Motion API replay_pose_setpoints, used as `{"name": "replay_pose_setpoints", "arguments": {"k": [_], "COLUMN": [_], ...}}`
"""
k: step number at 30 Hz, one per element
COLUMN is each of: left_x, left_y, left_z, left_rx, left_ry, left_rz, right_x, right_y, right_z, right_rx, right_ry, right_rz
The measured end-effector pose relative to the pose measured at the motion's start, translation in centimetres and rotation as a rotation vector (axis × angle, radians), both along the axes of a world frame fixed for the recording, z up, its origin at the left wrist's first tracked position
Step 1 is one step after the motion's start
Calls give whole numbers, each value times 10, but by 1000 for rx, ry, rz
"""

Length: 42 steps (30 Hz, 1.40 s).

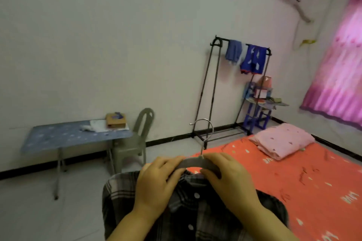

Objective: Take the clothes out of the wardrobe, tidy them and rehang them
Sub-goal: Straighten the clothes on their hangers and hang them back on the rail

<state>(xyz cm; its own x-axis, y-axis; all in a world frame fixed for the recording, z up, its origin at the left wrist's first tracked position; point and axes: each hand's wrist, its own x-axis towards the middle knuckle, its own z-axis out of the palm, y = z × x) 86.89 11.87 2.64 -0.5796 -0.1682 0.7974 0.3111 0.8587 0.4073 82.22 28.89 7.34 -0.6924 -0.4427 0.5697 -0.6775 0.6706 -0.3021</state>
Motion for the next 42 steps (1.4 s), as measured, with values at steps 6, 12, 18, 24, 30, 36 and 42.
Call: {"name": "replay_pose_setpoints", "arguments": {"k": [6,12,18,24,30,36,42], "left_x": [38,71,113,170,227,269,304], "left_y": [-146,-261,-344,-430,-550,-670,-775], "left_z": [16,29,47,47,40,55,60], "left_rx": [-85,-82,-79,-33,-37,-15,20], "left_ry": [-15,-10,-35,-42,-55,-26,1], "left_rz": [372,696,1005,1208,1313,1365,1410], "right_x": [-17,-31,-21,22,75,120,155], "right_y": [-157,-310,-449,-582,-717,-839,-957], "right_z": [2,7,16,12,9,29,39], "right_rx": [-6,-92,-180,-236,-278,-272,-238], "right_ry": [44,105,212,320,395,371,377], "right_rz": [320,662,958,1151,1233,1267,1359]}}
